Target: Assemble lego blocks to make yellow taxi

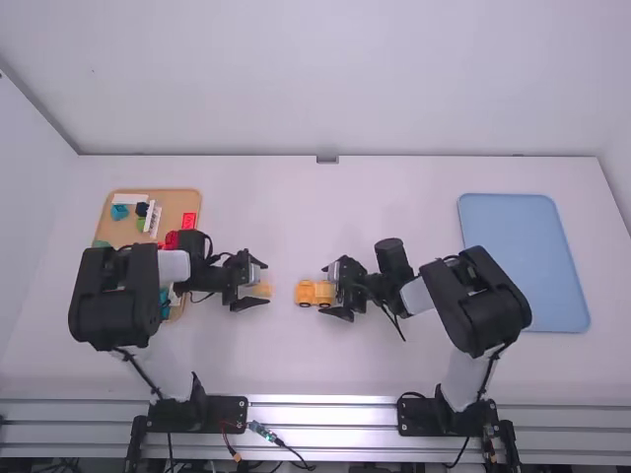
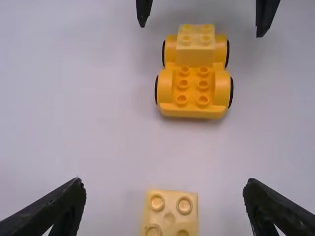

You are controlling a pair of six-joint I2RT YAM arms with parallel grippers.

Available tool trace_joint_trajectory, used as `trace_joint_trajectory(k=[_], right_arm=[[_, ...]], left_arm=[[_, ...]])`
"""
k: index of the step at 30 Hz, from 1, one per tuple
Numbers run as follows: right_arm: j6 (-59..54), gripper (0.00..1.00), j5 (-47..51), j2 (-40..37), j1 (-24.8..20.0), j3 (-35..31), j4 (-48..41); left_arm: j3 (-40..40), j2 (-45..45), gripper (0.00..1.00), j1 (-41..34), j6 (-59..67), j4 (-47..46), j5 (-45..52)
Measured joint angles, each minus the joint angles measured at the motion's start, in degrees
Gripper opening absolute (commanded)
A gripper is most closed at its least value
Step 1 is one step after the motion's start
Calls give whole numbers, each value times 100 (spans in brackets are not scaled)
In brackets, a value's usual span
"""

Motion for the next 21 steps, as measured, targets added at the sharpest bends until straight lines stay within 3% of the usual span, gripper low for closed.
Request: trace_joint_trajectory(k=[5, 11, 13, 19, 21], right_arm=[[70, 99, 2, 4, 0, 0, 4], [79, 99, 0, 4, 0, 0, 2], [94, 99, 2, 4, 0, 0, 4], [175, 99, 0, 7, 0, 0, 4], [170, 99, 2, 4, 0, 0, 4]], left_arm=[[170, 234, 81, 90, 238, -341, -96], [258, 365, 70, 127, 387, -426, -214], [258, 413, 60, 127, 396, -428, -238], [258, 426, 53, 125, 439, -424, -256], [260, 426, 31, 125, 459, -426, -254]])
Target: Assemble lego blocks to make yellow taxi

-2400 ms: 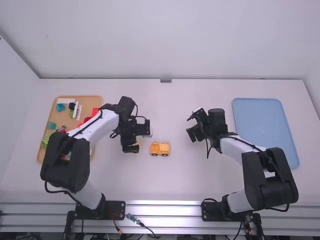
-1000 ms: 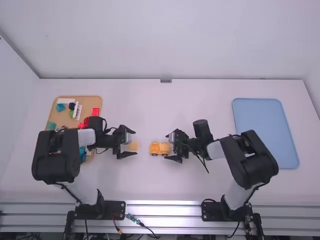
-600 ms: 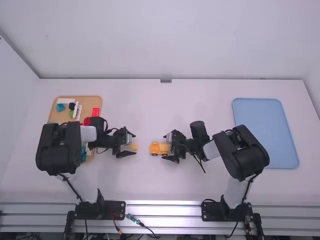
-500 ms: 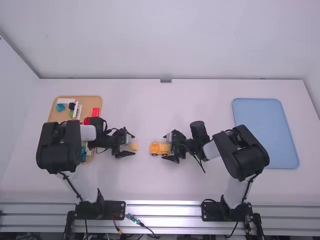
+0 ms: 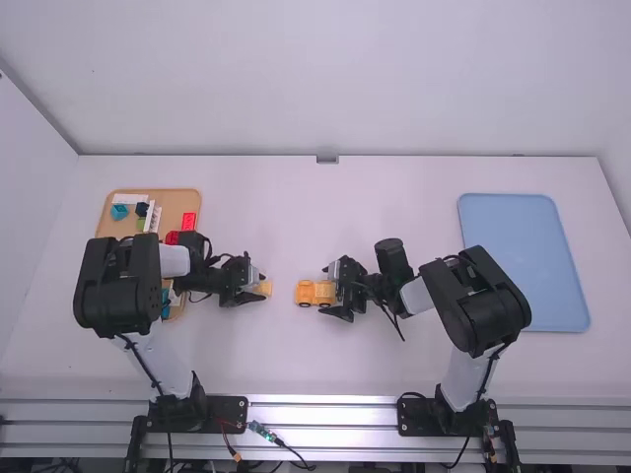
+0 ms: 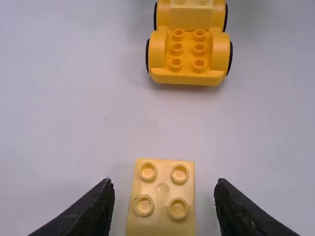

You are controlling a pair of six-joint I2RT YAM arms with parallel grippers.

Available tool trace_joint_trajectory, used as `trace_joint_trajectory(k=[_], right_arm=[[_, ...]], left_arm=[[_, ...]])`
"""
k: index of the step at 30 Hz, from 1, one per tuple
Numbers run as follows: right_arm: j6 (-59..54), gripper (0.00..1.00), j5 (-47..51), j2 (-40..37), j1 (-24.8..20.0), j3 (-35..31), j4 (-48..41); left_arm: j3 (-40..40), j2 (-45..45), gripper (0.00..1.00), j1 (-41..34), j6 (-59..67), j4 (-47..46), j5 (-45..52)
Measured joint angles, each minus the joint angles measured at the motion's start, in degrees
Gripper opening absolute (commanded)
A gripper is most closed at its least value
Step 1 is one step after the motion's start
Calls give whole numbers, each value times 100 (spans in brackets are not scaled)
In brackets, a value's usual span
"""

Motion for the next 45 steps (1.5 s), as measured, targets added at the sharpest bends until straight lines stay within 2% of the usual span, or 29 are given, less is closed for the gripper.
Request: trace_joint_trajectory(k=[1, 4, 7, 8, 9, 13, 21, 26, 28, 30, 33, 39, 45], right_arm=[[17, 99, -2, 0, 0, 0, 0], [26, 99, -2, 0, 0, 0, -2], [13, 99, -2, 0, 0, 0, 0], [15, 100, 0, 0, 0, 0, 0], [17, 99, 0, 0, 0, 0, -2], [33, 99, 0, 0, 0, 0, 0], [35, 99, -2, 2, 0, 0, 0], [13, 99, 0, 2, 0, 0, 0], [24, 99, -4, 2, -2, 0, -2], [13, 99, 0, 0, 0, 0, -2], [33, 99, 0, 2, 0, 0, -2], [17, 99, -2, 0, 0, 0, -4], [28, 99, 90, 0, 0, 0, -31]], left_arm=[[-2, 0, 25, 2, 2, 0, -4], [-2, 0, 26, 0, 28, -9, 0], [-2, 2, 30, 2, 31, -44, 0], [-2, 0, 40, 0, 44, -66, 2], [0, 2, 44, 0, 33, -90, -4], [-2, 0, 46, 2, 31, -116, -28], [-2, 0, 37, 0, -195, 173, -109], [-28, 0, 22, 0, -321, 367, -111], [-57, 0, 8, 0, -365, 376, -61], [-59, 0, 8, 0, -367, 372, -17], [-59, 0, 2, 2, -385, 363, 35], [-46, 0, 2, 2, -402, 258, 319], [240, 0, 2, 2, -402, -341, 573]])
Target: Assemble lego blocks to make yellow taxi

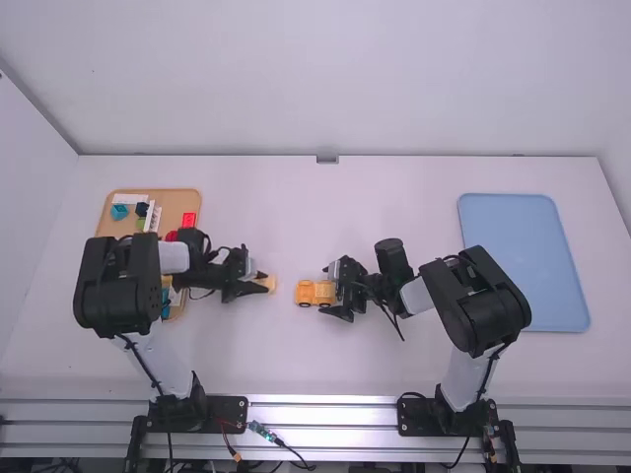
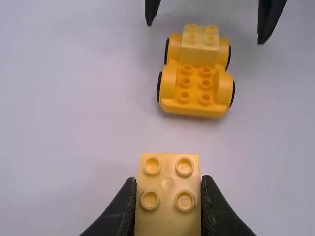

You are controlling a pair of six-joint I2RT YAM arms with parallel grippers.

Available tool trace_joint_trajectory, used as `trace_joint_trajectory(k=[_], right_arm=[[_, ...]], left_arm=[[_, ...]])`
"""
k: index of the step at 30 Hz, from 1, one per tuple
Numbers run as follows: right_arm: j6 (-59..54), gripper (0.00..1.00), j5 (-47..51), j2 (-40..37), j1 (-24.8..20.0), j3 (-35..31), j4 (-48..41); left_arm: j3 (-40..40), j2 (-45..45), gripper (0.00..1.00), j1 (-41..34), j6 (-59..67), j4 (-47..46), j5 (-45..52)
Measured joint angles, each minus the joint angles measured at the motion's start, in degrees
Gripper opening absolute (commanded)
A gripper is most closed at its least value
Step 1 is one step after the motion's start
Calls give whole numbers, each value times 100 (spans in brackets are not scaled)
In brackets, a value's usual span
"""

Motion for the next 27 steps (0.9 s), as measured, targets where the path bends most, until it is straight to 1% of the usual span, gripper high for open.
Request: trace_joint_trajectory(k=[4, 7, 12, 14, 21, 23, 25, 26, 27], right_arm=[[-13, 99, 44, 2, 0, 0, -17], [-9, 99, 59, 0, -2, 0, -20], [-7, 99, 59, 111, 39, 0, 170], [-2, 99, 59, 275, 114, 2, 249], [-7, 100, 57, 778, 267, 247, 280], [-7, 91, 59, 861, 264, 343, 284], [0, 79, 57, 922, 260, 422, 289], [-7, 78, 55, 935, 262, 435, 291], [-11, 73, 59, 966, 262, 461, 302]], left_arm=[[35, -61, 2, -52, 2, -68, 197], [-33, -345, 2, -168, -22, 72, 249], [-251, -920, 2, -586, -533, 713, 79], [-317, -992, 2, -861, -855, 1047, -61], [-553, -997, 2, -1493, -1414, 1585, -343], [-597, -997, 2, -1687, -1652, 1749, -522], [-597, -997, 2, -1827, -1797, 1799, -623], [-597, -997, 2, -1843, -1814, 1803, -627], [-597, -997, 2, -1888, -1873, 1803, -669]])
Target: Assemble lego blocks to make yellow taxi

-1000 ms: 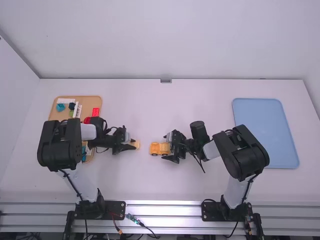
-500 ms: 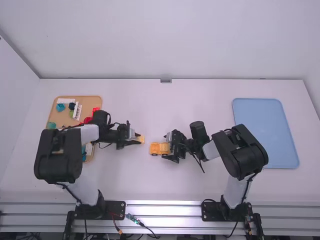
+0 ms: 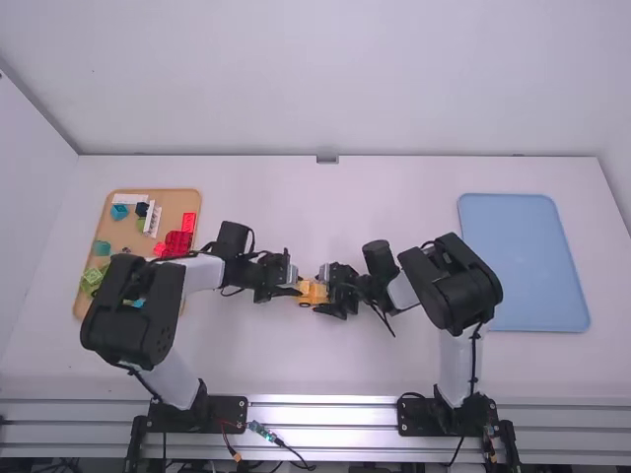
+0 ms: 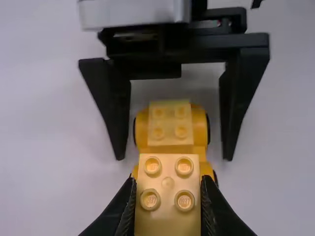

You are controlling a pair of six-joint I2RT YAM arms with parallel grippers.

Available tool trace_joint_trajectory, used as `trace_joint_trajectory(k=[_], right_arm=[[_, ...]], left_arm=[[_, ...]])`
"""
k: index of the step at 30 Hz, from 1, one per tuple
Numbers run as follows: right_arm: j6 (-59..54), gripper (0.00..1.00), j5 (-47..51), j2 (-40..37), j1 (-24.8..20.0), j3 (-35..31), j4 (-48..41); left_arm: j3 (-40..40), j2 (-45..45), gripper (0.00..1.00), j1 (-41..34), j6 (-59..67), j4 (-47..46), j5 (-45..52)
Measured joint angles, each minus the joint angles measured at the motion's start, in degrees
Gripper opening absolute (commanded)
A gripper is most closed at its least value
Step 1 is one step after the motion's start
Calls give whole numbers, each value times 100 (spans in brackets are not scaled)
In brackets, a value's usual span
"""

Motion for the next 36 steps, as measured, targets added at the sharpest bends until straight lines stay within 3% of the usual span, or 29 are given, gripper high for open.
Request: trace_joint_trajectory(k=[4, 6, 10, 25, 36], right_arm=[[-7, 59, -7, 63, 0, 17, 28], [-28, 45, -4, 63, 0, 17, 35], [-50, 38, -2, 63, 0, 17, 22], [-125, 25, -28, 63, -33, 15, -11], [-356, 20, -184, 63, -76, 85, -293]], left_arm=[[0, 0, 2, -26, -107, 2, -57], [0, 0, 2, -26, -146, 2, -57], [0, 0, 2, -48, -195, 44, -57], [-634, -35, 2, -361, -1005, 1600, -229], [-599, -83, 2, -345, -1113, 1287, -343]])
